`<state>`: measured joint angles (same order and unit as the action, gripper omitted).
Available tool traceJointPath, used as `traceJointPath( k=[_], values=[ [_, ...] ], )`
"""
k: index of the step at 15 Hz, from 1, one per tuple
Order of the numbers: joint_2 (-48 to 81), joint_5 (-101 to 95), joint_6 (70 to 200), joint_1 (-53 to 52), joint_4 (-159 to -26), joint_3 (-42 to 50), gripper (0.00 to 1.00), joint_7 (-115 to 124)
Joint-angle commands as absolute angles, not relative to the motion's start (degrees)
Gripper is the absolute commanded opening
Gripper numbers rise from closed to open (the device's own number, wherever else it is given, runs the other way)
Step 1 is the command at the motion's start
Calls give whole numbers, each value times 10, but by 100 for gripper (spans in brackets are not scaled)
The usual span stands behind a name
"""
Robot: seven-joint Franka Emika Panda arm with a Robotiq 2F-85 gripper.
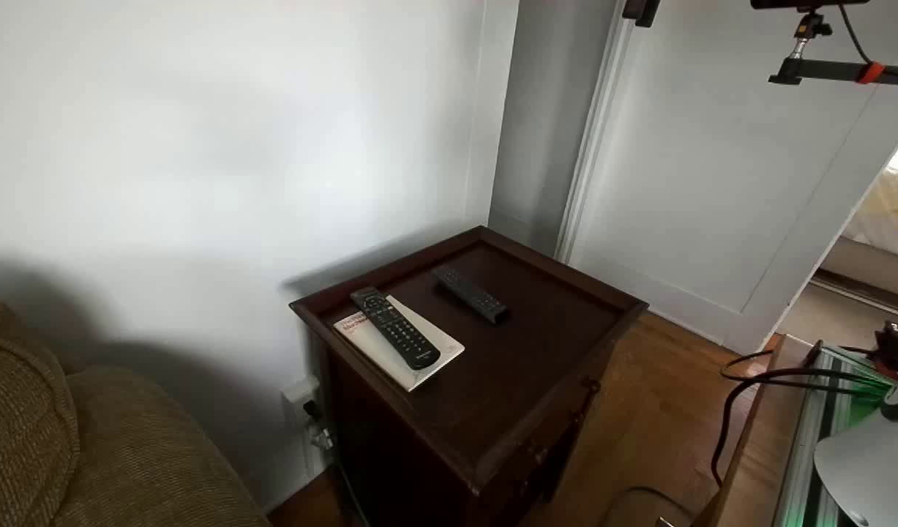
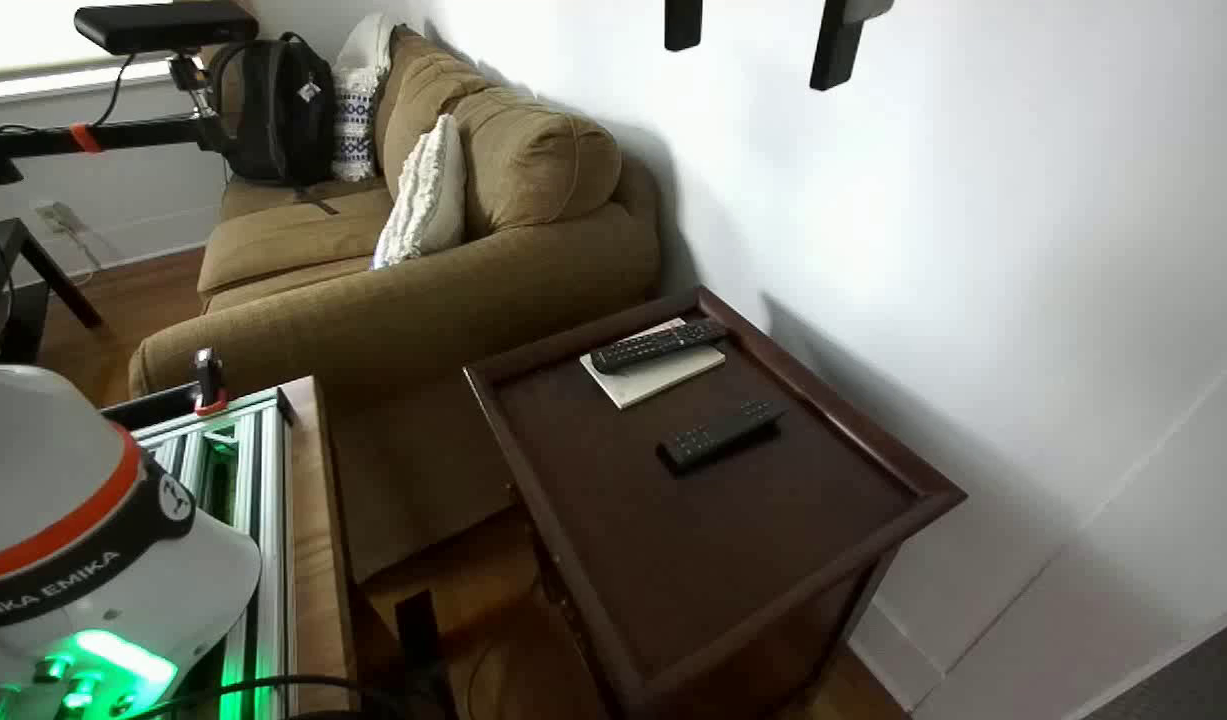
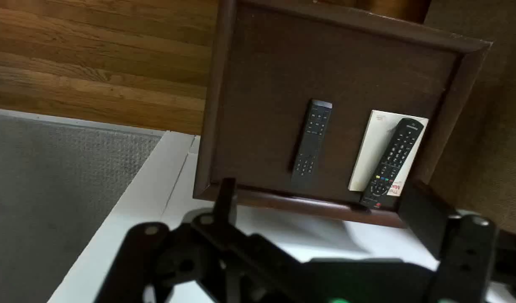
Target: Turn the grey remote control to the right
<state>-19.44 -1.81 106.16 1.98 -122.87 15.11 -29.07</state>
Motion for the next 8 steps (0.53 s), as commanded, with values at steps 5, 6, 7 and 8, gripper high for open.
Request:
traceJointPath(
  k=[5, 6, 7, 8],
  values=[
    [-193, -15, 1061, 30, -1228, 142, 100, -293],
    [-193, -15, 1061, 30, -1228, 142, 100, -293],
    [-160, -5, 1084, 36, -1225, 147, 100, -262],
    [-131, 8, 1089, 33, -1224, 150, 100, -259]
  ],
)
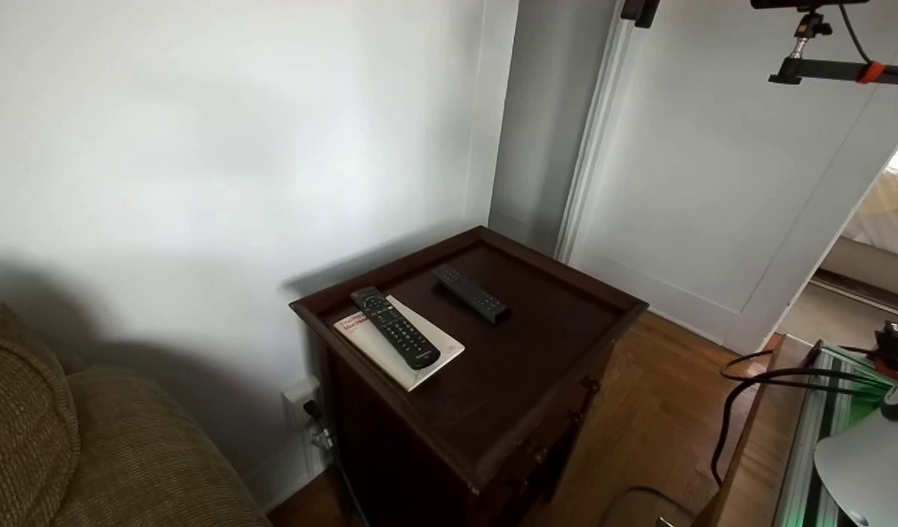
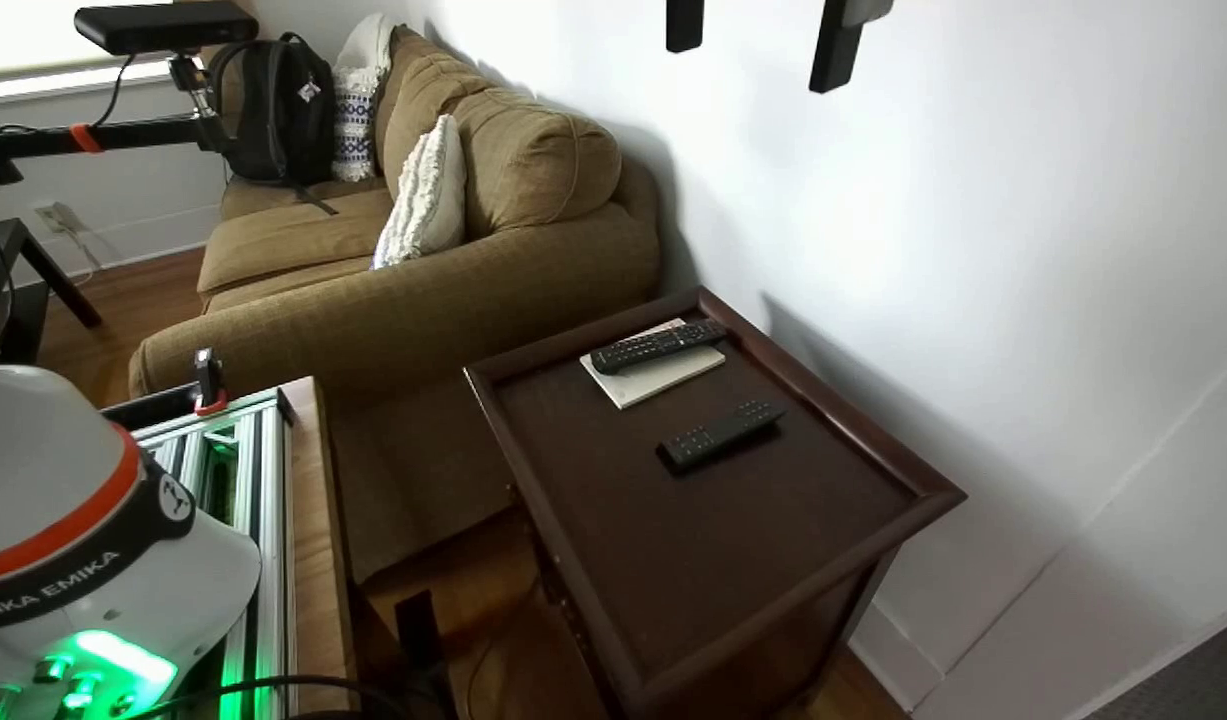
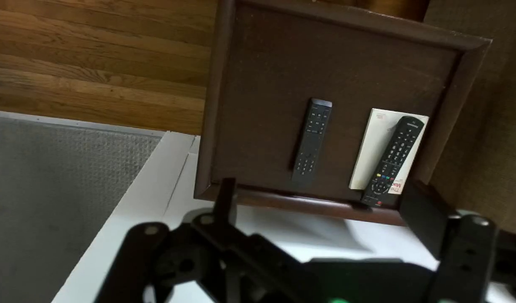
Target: Turn the grey remote control to the right
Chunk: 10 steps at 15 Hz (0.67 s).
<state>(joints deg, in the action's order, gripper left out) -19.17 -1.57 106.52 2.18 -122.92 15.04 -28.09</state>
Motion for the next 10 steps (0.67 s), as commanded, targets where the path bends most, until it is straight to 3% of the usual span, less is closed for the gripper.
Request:
traceJointPath(
  k=[1, 10],
  values=[
    [-104, 13, 1113, 33, -1232, 146, 100, -247],
    [146, 124, 1365, 30, -1228, 64, 100, -169]
  ],
)
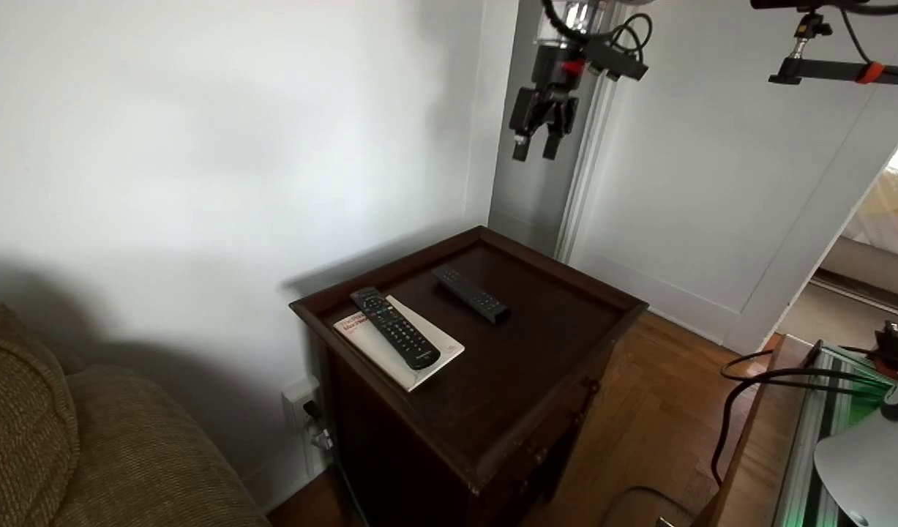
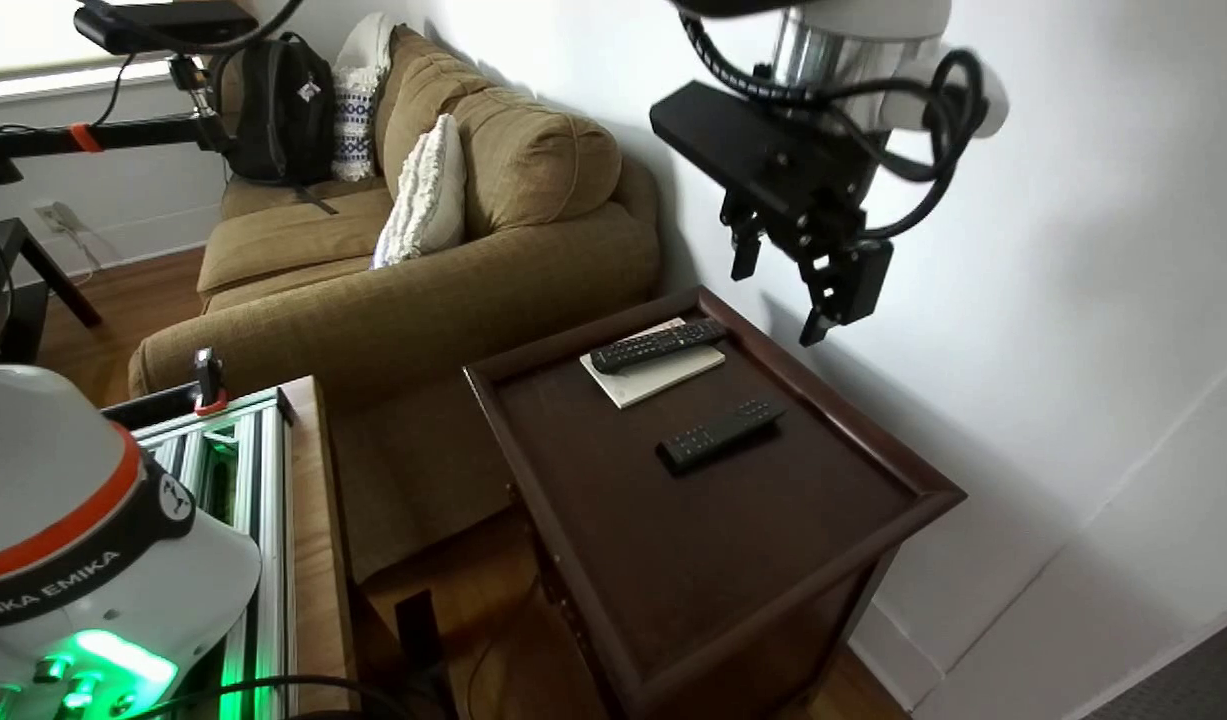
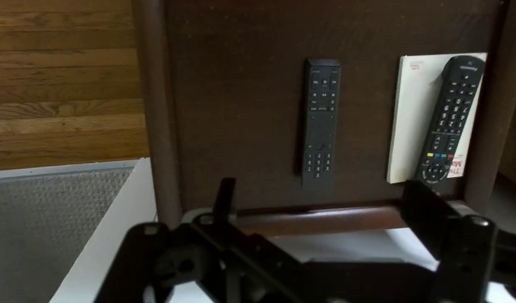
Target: Turn the grey remote control to the right
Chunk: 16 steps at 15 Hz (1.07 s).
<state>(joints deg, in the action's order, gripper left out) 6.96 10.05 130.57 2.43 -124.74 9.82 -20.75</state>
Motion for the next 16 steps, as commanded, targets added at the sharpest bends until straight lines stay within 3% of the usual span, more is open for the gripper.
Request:
traceJointPath(
  k=[1, 8, 16],
  values=[
    [175, 129, 1389, 29, -1225, 51, 100, -148],
    [344, 120, 1473, 40, -1159, -4, 100, -80],
    [367, 114, 1484, 44, -1152, -17, 100, -86]
  ],
)
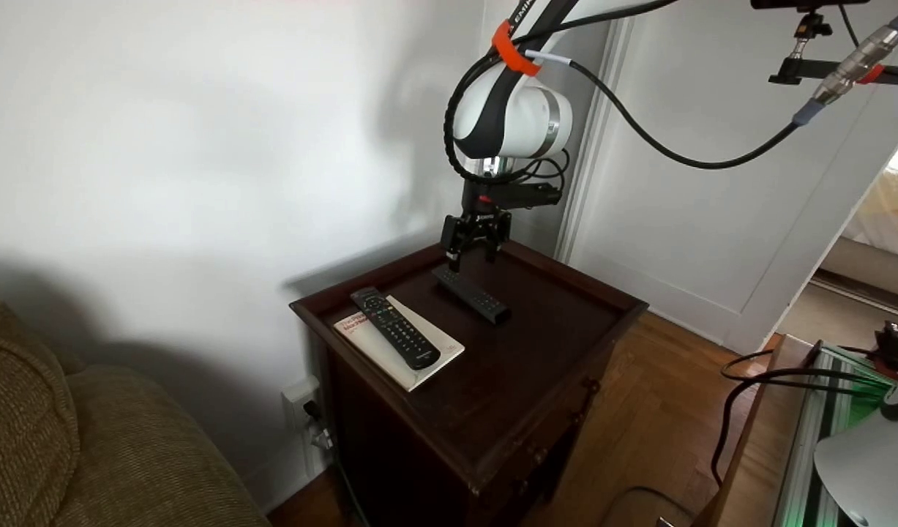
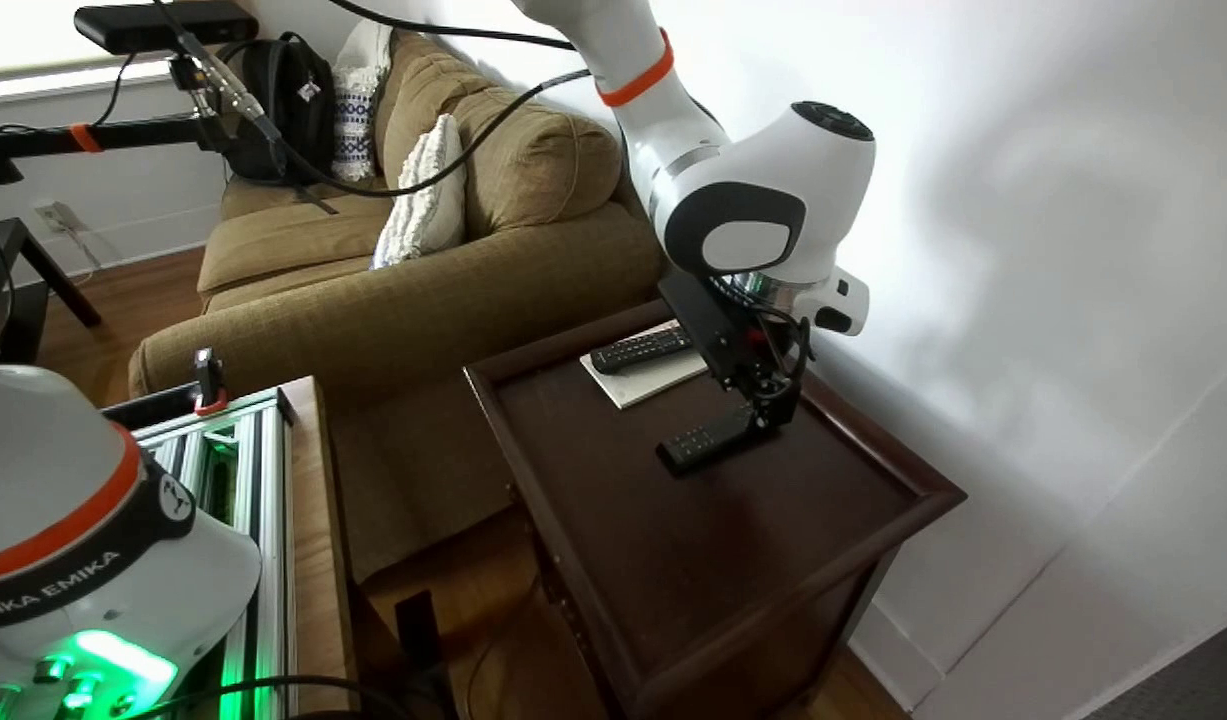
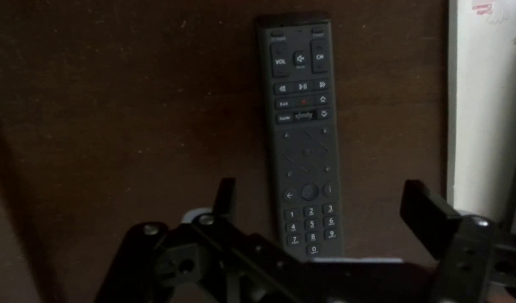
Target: Turn the grey remote control to the right
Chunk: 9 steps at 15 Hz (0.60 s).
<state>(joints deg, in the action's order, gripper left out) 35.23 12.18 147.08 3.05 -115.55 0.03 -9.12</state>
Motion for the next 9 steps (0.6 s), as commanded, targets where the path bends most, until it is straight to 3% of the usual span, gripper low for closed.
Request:
traceJointPath(
  k=[1, 9],
  values=[
    [372, 115, 1488, 44, -1153, -21, 100, -90],
    [408, 88, 1545, 36, -1151, -16, 100, -87]
  ],
)
